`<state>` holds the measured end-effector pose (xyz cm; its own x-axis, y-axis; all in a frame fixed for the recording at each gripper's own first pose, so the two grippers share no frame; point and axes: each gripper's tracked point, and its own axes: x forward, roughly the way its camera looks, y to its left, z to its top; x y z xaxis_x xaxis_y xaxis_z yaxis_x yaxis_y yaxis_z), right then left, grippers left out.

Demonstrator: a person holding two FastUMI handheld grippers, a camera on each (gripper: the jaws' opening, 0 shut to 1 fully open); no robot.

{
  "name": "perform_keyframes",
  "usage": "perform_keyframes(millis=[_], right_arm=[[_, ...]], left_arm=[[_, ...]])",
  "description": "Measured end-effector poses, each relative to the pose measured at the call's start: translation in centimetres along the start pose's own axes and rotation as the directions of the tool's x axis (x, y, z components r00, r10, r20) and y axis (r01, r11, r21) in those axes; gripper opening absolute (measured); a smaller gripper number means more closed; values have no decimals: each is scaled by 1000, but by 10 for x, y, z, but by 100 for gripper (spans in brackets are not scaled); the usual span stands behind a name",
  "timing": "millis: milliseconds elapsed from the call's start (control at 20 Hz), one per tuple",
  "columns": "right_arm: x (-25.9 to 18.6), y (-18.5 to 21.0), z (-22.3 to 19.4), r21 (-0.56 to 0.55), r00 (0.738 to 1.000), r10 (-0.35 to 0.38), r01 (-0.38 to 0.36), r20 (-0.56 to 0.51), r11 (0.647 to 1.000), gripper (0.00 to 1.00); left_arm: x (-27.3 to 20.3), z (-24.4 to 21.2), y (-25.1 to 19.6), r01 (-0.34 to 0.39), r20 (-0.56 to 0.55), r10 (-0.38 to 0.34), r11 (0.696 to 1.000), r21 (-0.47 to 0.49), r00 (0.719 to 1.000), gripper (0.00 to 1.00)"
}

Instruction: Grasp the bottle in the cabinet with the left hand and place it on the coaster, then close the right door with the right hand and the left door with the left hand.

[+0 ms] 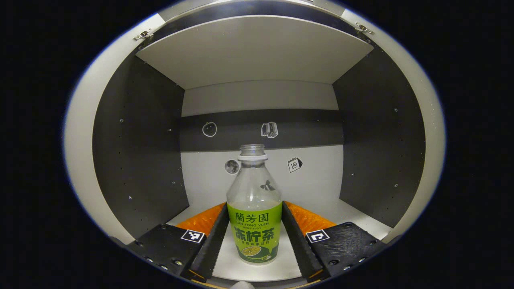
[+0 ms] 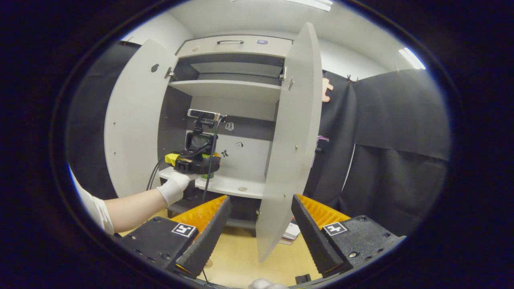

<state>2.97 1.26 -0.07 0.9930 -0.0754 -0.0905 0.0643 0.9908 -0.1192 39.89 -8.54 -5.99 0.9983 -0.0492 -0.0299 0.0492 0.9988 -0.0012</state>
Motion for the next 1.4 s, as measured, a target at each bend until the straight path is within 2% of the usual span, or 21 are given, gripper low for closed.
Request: perform_keyframes(millis=[300, 500, 750, 1100, 1200, 1250, 1300, 1400], right_arm=[[-8, -5, 2, 17, 1000, -2, 2, 15, 1000, 96], [-17, -9, -2, 20, 1000, 1, -1, 20, 1000, 96], [-28, -15, -15, 33, 1000, 0, 0, 16, 999, 96], [-37, -22, -33, 42, 1000, 0, -1, 9, 999, 96], [-38, -23, -37, 36, 1000, 0, 0, 8, 999, 96], [-39, -24, -40, 31, 1000, 0, 0, 4, 1000, 100], [-40, -25, -41, 29, 1000, 2, -2, 1, 1000, 96], [-40, -27, -44, 25, 1000, 2, -2, -3, 1000, 96]], left_arm=[[-46, 27, -4, 47, 49, -47, 999, -2, 998, 77], [-98, 38, -2, 73, 70, -71, 997, -27, 995, 77], [-171, 29, -1, 103, 72, -100, 994, -35, 992, 76], [-258, -37, -17, 174, 19, -173, 983, -55, 985, 77], [-274, -61, -23, 193, 10, -193, 980, -43, 981, 80], [-281, -75, -26, 203, 0, -203, 978, -42, 979, 76], [-287, -89, -30, 215, -3, -216, 975, -47, 976, 77], [-299, -114, -38, 241, 6, -241, 969, -54, 970, 77]])
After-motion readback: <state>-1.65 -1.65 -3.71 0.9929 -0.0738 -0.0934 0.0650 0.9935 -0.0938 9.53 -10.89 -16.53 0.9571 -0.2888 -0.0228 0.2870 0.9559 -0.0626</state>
